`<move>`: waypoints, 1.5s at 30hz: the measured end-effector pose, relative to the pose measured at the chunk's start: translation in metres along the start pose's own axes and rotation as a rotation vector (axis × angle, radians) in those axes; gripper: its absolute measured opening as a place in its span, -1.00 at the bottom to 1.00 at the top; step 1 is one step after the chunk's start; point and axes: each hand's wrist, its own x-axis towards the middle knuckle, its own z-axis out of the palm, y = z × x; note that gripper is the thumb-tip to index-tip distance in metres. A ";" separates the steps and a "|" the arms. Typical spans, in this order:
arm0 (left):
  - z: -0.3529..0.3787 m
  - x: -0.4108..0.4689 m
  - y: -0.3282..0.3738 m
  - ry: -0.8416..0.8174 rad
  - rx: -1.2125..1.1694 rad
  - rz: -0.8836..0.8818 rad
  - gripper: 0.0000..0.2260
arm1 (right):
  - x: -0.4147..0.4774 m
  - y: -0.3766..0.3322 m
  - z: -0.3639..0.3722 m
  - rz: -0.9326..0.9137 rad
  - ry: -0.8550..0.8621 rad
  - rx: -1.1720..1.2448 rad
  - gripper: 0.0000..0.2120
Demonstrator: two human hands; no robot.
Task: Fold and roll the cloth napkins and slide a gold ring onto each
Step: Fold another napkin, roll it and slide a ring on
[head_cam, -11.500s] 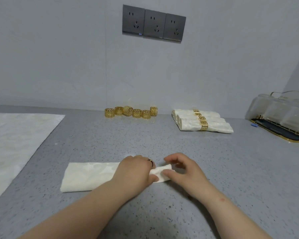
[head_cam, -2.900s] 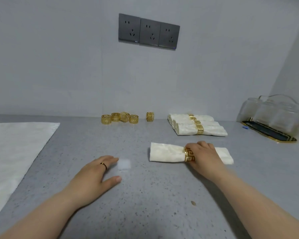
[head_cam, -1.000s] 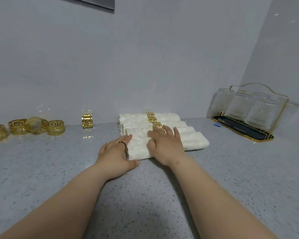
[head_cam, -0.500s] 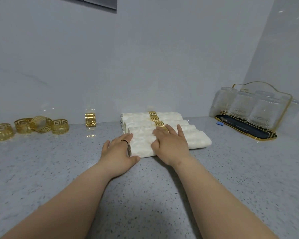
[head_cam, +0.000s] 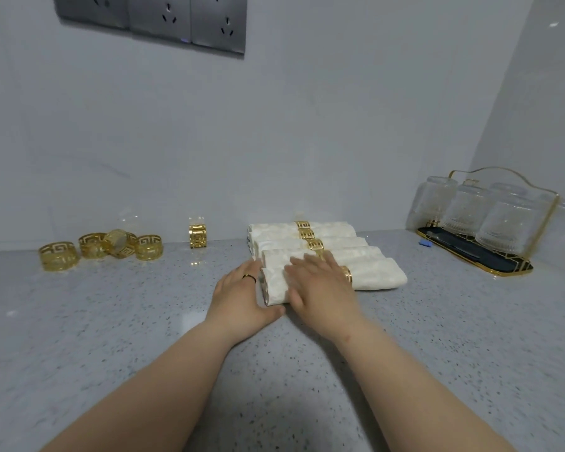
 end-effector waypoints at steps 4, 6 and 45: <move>-0.025 -0.031 -0.008 -0.023 0.102 -0.039 -0.26 | -0.030 -0.037 -0.005 -0.030 -0.097 0.129 -0.73; -0.044 -0.052 -0.014 -0.004 0.093 -0.048 -0.33 | -0.041 -0.057 -0.005 -0.027 -0.151 0.170 -0.71; -0.250 -0.431 -0.135 0.342 0.102 -0.634 -0.80 | -0.109 -0.197 0.007 -0.035 -0.220 0.232 -0.58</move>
